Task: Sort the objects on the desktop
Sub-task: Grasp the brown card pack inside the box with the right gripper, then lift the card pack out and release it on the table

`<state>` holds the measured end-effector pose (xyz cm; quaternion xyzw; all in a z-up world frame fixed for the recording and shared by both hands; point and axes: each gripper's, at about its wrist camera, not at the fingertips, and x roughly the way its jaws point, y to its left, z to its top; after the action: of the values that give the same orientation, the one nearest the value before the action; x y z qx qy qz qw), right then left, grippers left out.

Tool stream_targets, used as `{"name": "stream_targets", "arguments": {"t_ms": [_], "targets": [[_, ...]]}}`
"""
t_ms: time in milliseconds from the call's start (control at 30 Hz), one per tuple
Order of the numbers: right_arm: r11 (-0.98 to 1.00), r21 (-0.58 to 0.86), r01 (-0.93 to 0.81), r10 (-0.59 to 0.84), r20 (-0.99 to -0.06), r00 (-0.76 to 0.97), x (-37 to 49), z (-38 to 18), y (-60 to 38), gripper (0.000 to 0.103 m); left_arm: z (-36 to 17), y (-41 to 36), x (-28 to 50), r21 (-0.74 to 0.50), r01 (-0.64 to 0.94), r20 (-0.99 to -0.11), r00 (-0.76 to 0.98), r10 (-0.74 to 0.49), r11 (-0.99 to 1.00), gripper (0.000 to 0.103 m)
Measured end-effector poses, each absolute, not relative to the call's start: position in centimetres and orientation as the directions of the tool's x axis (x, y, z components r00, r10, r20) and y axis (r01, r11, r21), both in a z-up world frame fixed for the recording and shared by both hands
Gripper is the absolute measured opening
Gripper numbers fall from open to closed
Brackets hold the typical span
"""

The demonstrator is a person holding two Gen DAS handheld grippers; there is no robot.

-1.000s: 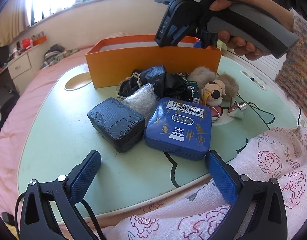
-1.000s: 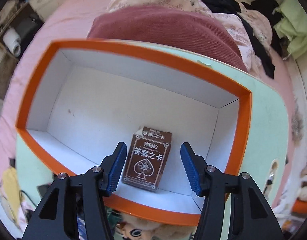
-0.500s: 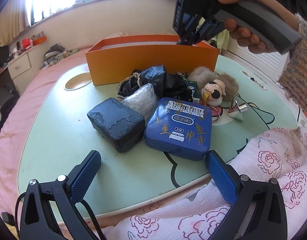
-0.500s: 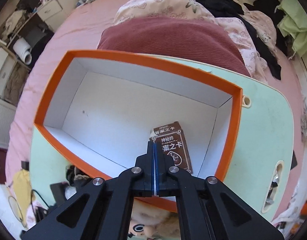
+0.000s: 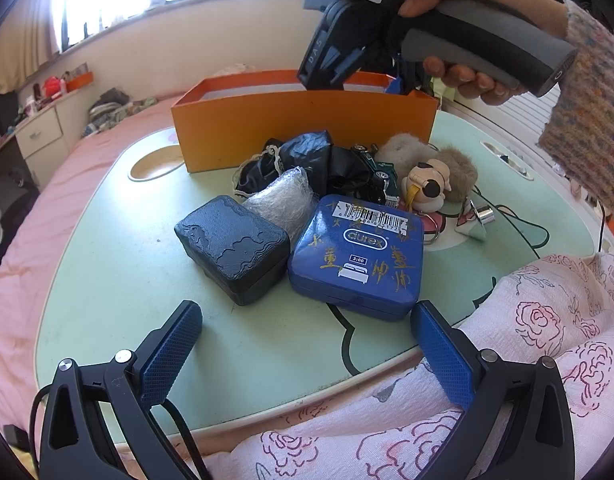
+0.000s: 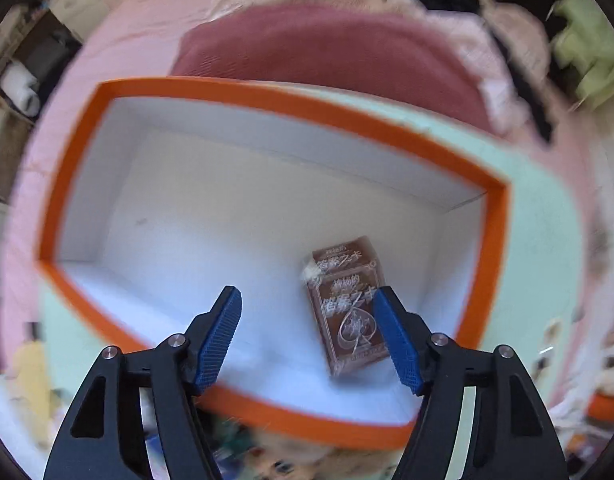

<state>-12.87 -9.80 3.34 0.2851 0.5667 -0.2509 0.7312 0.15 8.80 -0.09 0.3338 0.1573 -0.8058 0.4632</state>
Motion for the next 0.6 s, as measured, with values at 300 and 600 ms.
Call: {"name": "stream_targets", "arguments": {"t_ms": [300,600], "targets": [[0.744,0.146,0.652,0.011,-0.978,0.206,-12.5,2.2,-9.7,0.026,-0.1,8.8,0.1,0.057,0.851,-0.683,-0.348,-0.642,-0.522,0.103],[0.682,0.318,0.659,-0.042,-0.882,0.47,-17.3,7.3,-11.2,0.021,-0.1,8.8,0.1,0.057,0.851,-0.683,-0.349,-0.642,-0.523,0.103]]}}
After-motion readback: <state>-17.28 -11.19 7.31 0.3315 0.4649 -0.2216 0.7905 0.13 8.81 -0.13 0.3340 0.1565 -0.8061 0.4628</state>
